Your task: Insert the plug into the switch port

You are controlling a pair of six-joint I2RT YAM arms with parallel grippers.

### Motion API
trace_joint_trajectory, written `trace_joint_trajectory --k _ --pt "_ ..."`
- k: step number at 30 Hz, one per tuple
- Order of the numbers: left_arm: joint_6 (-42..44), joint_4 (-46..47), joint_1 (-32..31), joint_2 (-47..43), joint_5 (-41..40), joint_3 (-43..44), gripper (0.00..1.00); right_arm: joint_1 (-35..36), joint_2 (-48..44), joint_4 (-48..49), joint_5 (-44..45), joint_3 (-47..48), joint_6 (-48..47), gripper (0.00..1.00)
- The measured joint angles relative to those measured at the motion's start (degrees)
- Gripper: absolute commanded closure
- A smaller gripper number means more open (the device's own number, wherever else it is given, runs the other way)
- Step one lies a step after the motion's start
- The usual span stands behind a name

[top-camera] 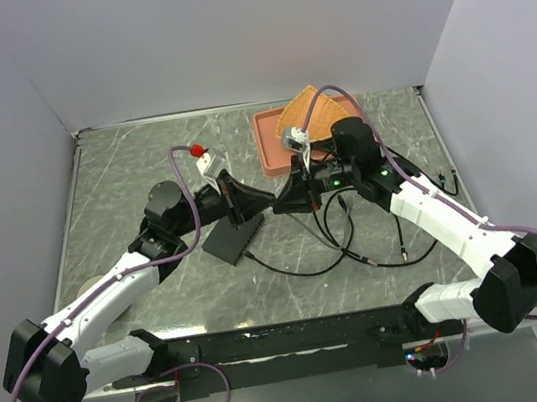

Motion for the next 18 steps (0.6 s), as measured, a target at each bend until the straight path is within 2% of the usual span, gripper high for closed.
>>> trace_joint_trajectory --k 1,3,4,6,16,17,18 --pt "-0.42 -0.35 -0.09 0.0 -1.29 0.07 0.99 0.0 -0.17 0.07 0.9 0.0 0.26 0.48" --pt "-1.6 -1.6 -0.26 0.02 -3.98 0.7 0.99 0.11 -1.14 0.07 5.14 -0.11 0.7 0.32" --pt "-2.45 -2.14 -0.31 0.02 -5.38 1.33 0.99 0.13 -1.79 0.22 6.88 -0.28 1.33 0.19" --pt "-4.0 -3.34 -0.33 0.22 -8.94 3.17 0.99 0.13 -4.02 0.44 11.3 -1.05 1.66 0.01" --pt "-14.64 -8.66 -0.35 0.96 -22.34 6.73 0.99 1.33 -14.93 5.03 29.7 -4.48 2.69 0.01" --pt "-15.85 -9.42 -0.35 1.22 -23.26 6.97 0.99 2.14 -15.15 5.42 31.76 -4.74 2.56 0.02" --pt "-16.94 -10.1 -0.35 1.44 -23.85 7.21 0.99 3.1 -15.19 5.7 33.75 -4.92 2.25 0.1"
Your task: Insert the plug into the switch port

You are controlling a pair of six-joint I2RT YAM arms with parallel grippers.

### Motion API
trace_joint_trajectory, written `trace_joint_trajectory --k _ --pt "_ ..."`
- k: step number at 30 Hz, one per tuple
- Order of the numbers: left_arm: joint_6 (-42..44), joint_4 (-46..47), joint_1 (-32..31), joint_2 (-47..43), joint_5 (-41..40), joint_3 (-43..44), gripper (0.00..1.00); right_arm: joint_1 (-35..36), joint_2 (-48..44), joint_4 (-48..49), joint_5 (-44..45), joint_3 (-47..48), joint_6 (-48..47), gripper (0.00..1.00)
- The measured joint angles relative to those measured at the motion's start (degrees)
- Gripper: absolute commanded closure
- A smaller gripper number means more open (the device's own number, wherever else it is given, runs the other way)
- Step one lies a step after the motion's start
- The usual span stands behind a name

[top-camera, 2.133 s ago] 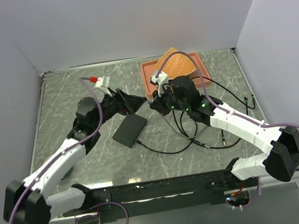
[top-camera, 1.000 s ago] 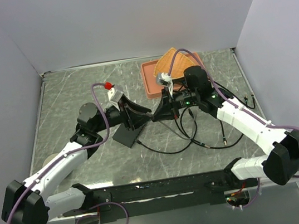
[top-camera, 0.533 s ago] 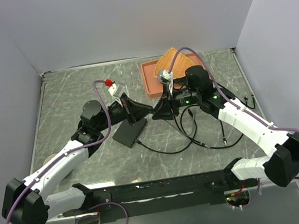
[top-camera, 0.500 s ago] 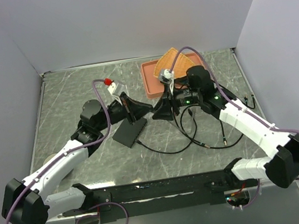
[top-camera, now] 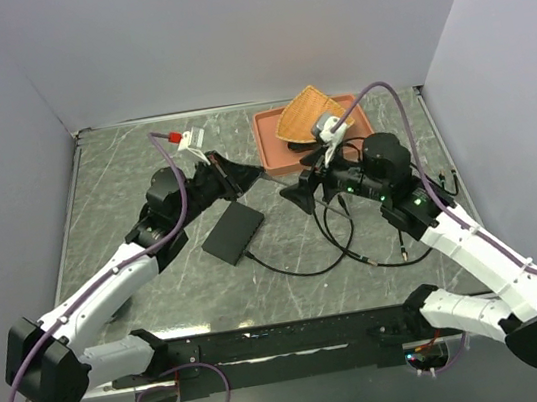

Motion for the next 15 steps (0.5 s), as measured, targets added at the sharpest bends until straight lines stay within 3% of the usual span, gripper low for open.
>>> trace_joint_trajectory --k 2,6,9,12,15 --pt "-2.23 -1.29 0.0 0.52 -1.29 0.37 0.99 2.25 0.31 0.57 3.93 -0.24 -1.03 0.15" --pt "-5.33 -2.86 0.04 2.03 -2.43 1.09 0.99 7.58 2.58 1.42 11.28 -0.35 -3.37 0.17" --pt "-6.93 -3.21 0.39 3.3 -2.36 1.14 0.99 10.64 5.79 2.08 15.5 -0.33 -5.22 0.26" --pt "-8.07 -3.61 0.85 4.72 -1.92 1.14 0.99 11.87 9.31 2.01 18.71 -0.22 -6.25 0.37" --pt "-8.55 -3.93 1.18 5.57 -1.68 1.14 0.99 12.24 11.69 2.03 21.16 -0.15 -7.02 0.39"
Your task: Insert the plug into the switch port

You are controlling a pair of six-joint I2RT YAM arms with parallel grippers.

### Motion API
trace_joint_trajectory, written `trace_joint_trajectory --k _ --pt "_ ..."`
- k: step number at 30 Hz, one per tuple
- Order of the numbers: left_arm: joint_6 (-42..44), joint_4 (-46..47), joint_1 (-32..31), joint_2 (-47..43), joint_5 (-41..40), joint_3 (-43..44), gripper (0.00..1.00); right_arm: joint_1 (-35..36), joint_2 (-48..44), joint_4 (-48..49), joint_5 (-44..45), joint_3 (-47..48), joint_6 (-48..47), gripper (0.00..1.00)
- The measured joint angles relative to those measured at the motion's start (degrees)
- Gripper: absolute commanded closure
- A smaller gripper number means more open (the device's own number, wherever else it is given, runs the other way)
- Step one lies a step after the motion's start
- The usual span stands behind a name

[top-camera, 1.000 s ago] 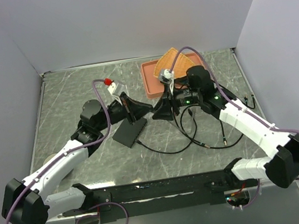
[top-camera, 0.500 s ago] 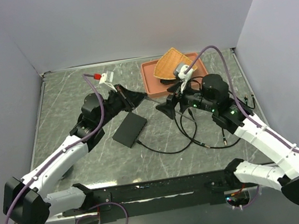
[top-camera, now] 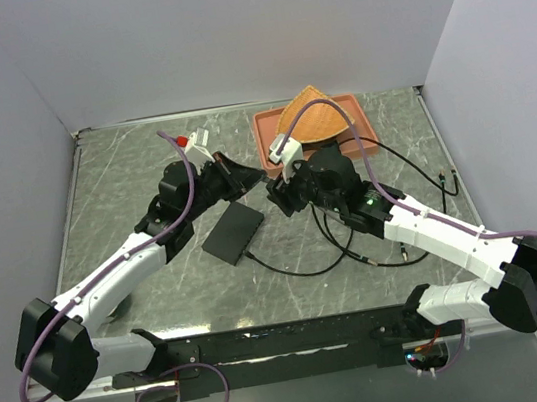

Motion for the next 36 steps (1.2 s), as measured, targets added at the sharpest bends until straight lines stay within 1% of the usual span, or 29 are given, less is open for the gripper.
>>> trace_joint_trajectory --k 5,8,9,11,17,18,19,20,21,23,28,29,30,31,33,35,36 --pt "0.02 -0.39 0.11 0.39 0.9 0.7 0.99 0.09 0.5 1.22 2.93 0.02 -0.28 0.43" --pt "0.02 -0.04 0.11 0.39 1.4 1.01 0.99 0.09 0.5 1.95 3.72 0.07 -0.46 0.49" --pt "0.02 -0.04 0.11 0.42 1.51 1.03 0.99 0.09 0.5 2.16 3.76 0.07 -0.46 0.52" --pt "0.02 -0.02 0.11 0.5 2.01 1.09 0.99 0.11 0.63 2.29 3.78 0.24 -0.46 0.56" --pt "0.04 0.02 0.13 1.4 2.58 1.4 0.99 0.11 1.18 2.89 3.78 1.11 -0.39 0.59" --pt "0.04 0.0 0.13 1.49 2.58 1.42 0.99 0.11 1.18 2.95 3.78 1.11 -0.39 0.68" --pt "0.07 0.02 0.15 1.53 2.6 1.46 0.99 0.11 1.22 2.93 3.78 1.11 -0.37 0.74" --pt "0.07 0.13 0.15 1.53 2.45 1.49 0.99 0.11 1.27 2.97 3.48 1.16 -0.33 0.86" --pt "0.11 0.15 0.2 1.53 2.4 1.57 0.99 0.15 1.4 2.97 3.32 1.27 -0.15 0.92" --pt "0.17 0.04 0.39 1.53 2.43 1.64 0.99 0.55 1.7 2.89 3.45 1.55 -0.37 1.0" --pt "0.24 -0.04 0.83 1.53 2.12 1.66 0.98 0.55 3.08 2.08 3.74 2.95 -0.46 1.0" --pt "0.39 -0.04 0.87 1.53 2.08 1.66 0.96 0.55 3.13 2.08 3.76 2.97 -0.46 1.0" --pt "0.46 -0.09 0.85 1.53 2.03 1.66 0.93 0.57 3.13 2.03 3.78 2.97 -0.46 1.0" --pt "0.59 -0.15 0.85 1.53 1.97 1.68 0.88 0.57 3.13 1.99 3.76 2.97 -0.46 1.0" --pt "0.74 -0.37 0.85 1.53 1.88 1.68 0.83 0.57 3.13 1.92 3.72 2.97 -0.46 1.0" --pt "0.94 -0.59 0.9 1.53 1.66 1.68 0.81 0.57 3.13 1.77 3.58 2.97 -0.46 1.0" --pt "1.09 -0.81 1.09 1.53 1.6 1.68 0.79 0.57 3.13 1.73 3.5 2.97 -0.46 1.0"
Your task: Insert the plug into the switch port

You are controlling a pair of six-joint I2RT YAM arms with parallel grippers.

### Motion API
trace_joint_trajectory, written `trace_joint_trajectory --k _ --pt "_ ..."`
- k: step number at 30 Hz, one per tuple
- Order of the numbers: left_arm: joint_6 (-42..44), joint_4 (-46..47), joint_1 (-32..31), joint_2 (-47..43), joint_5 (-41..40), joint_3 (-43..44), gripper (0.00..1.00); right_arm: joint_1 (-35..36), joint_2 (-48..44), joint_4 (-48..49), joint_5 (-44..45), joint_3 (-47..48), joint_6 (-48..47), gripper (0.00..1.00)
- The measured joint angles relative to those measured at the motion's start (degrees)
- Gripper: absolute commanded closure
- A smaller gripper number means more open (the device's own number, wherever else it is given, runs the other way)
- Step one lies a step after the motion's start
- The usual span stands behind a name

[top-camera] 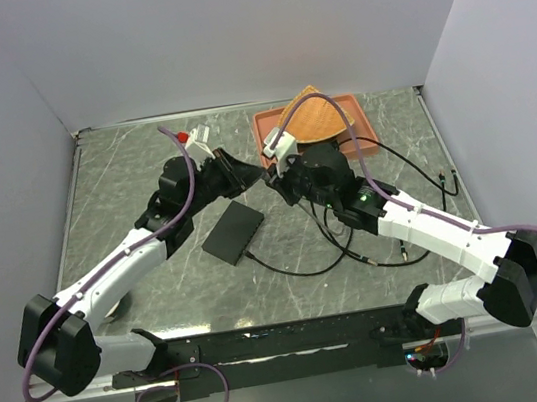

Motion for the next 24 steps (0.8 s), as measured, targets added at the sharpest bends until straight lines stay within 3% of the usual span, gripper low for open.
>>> trace_joint_trajectory --k 3,4,7,10,16,24 --pt "0.66 -0.68 0.7 0.0 -0.09 0.02 0.6 0.0 -0.02 -0.15 -0.46 0.0 -0.02 1.0" --pt "0.98 -1.05 1.09 0.0 0.0 0.0 0.47 0.0 -0.04 -0.13 -0.55 -0.02 0.0 1.0" --pt "1.92 -2.43 3.26 0.0 0.42 -0.02 0.29 0.0 -0.52 -0.07 -0.68 -0.61 0.02 1.0" --pt "2.58 -3.45 6.84 0.0 0.48 -0.39 0.17 0.0 -1.6 -0.42 -0.72 -2.23 0.26 1.0" --pt "5.31 -7.5 13.44 0.09 -2.38 -2.1 0.05 0.0 -2.29 -0.63 -2.43 -6.05 1.55 1.0" --pt "10.05 -12.37 19.17 3.82 -6.75 -3.28 0.04 0.0 -1.79 -0.83 -6.23 -12.28 5.44 1.0"
